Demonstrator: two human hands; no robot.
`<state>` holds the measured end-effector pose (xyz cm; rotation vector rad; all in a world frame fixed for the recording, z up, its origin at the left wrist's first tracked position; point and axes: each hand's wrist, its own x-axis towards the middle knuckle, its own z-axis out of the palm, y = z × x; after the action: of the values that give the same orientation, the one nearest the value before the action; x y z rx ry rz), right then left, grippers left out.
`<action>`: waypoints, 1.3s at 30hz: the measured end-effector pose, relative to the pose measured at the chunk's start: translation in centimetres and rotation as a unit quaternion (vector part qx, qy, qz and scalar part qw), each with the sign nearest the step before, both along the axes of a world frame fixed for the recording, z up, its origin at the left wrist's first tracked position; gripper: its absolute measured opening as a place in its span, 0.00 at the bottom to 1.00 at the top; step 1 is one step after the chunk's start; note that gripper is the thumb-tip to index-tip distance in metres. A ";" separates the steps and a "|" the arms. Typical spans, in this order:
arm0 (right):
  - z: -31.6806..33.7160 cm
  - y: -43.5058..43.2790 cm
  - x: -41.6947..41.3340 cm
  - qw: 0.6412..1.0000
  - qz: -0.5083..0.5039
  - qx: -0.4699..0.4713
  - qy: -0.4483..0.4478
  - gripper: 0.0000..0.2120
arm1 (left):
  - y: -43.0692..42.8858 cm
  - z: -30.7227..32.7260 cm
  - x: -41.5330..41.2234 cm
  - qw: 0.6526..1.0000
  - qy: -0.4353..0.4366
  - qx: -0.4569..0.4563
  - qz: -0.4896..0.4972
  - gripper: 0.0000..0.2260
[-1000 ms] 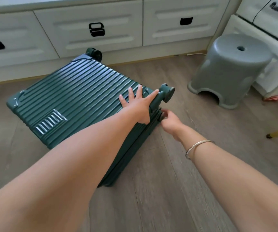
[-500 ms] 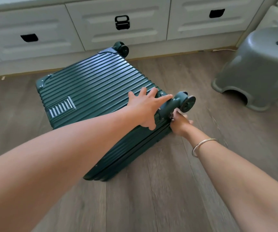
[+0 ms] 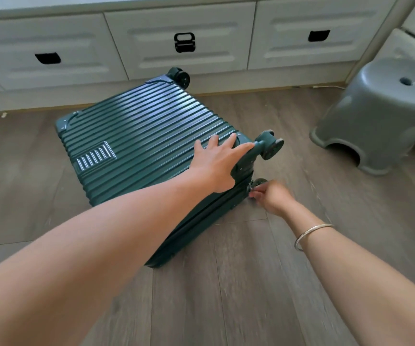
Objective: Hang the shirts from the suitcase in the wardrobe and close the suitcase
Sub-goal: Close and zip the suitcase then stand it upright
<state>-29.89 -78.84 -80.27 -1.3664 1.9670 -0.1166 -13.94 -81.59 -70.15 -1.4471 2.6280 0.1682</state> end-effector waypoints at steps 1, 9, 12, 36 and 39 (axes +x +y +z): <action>0.5 0.2 0.6 0.999 0.048 0.019 0.006 0.11 | -0.2 -0.1 -0.2 1.000 0.011 0.002 0.006 0.37; 0.4 3.4 11.0 0.949 0.301 0.085 -0.028 0.15 | -1.4 -1.2 0.5 0.996 0.079 -0.047 0.011 0.34; 0.4 3.5 11.3 0.953 0.289 0.081 -0.046 0.12 | -1.1 -0.8 3.7 0.998 0.064 0.009 -0.016 0.40; 3.0 3.1 6.1 0.980 0.158 0.035 0.113 0.10 | 4.0 0.8 11.6 0.981 -0.003 -0.082 -0.175 0.43; 3.6 4.1 4.8 0.978 0.152 0.019 0.143 0.11 | 3.5 0.1 7.1 0.978 0.018 -0.095 -0.183 0.35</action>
<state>-25.10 -74.76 -76.63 -1.7166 1.9469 0.2740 -6.80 -78.06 -70.05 -0.9816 2.9494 -0.1000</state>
